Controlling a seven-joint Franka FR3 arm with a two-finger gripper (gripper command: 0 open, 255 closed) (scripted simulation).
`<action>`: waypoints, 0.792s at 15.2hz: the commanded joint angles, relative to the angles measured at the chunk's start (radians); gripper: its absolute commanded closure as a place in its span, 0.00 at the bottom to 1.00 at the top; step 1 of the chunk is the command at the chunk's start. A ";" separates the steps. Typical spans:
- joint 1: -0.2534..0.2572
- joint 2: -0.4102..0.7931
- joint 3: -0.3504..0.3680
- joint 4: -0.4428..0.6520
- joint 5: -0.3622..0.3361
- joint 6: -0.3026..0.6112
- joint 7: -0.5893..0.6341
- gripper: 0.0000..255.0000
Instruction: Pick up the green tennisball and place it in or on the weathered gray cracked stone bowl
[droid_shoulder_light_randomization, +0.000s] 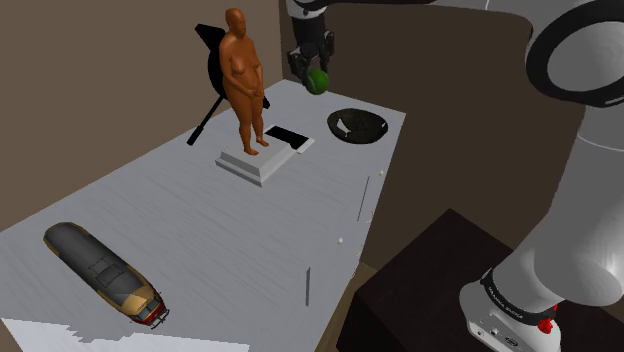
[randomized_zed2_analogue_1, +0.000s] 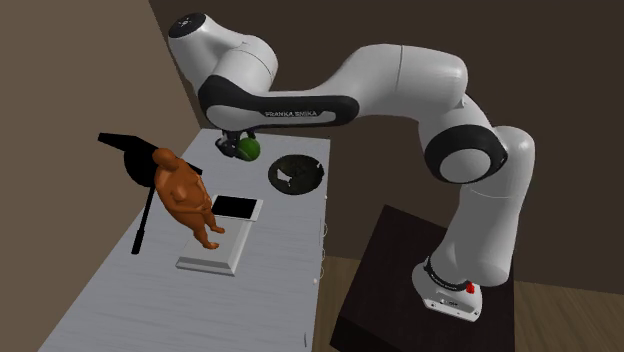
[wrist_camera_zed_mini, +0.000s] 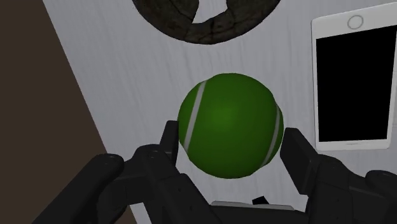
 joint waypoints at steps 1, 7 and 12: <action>-0.028 -0.098 -0.001 -0.139 0.020 0.047 -0.010 1.00; -0.076 -0.365 -0.026 -0.471 0.075 0.134 -0.062 1.00; -0.090 -0.513 -0.052 -0.646 0.099 0.174 -0.100 1.00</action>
